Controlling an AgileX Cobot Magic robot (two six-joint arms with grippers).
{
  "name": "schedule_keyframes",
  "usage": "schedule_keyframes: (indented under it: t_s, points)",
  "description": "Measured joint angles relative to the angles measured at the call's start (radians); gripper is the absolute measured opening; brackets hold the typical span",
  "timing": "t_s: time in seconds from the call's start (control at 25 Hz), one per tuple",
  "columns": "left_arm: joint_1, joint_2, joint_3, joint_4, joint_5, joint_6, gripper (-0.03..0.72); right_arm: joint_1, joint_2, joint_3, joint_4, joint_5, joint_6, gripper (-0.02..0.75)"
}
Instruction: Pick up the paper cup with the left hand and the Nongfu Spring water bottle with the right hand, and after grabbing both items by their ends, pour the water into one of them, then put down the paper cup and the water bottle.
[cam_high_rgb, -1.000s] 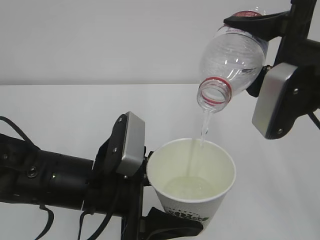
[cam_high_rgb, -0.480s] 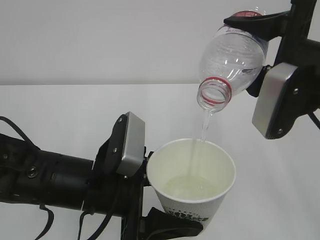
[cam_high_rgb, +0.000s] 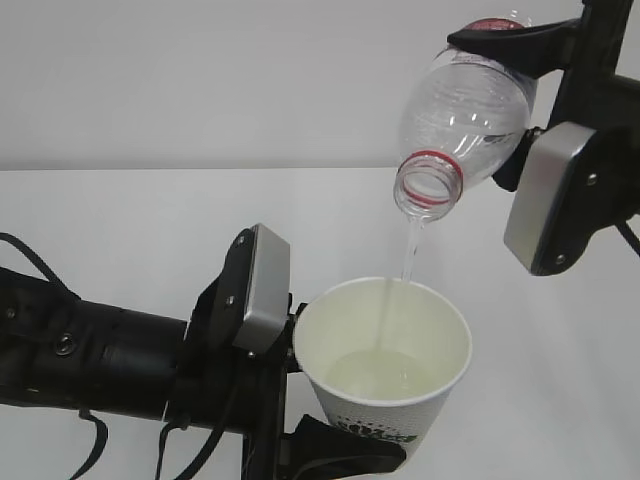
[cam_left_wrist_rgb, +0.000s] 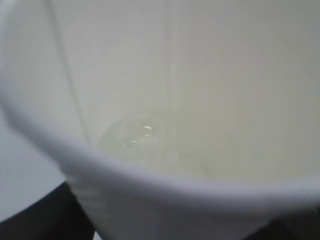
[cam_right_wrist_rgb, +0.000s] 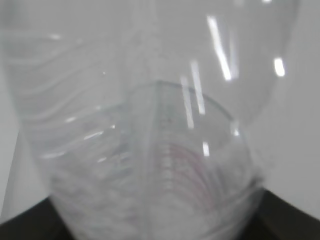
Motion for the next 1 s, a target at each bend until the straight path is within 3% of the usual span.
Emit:
schedule_keyframes:
  t_s: [1.0]
  points:
    - [0.000,0.000,0.000,0.000,0.004,0.000,0.532,0.000,0.000,0.000,0.000,0.000,0.000,0.463]
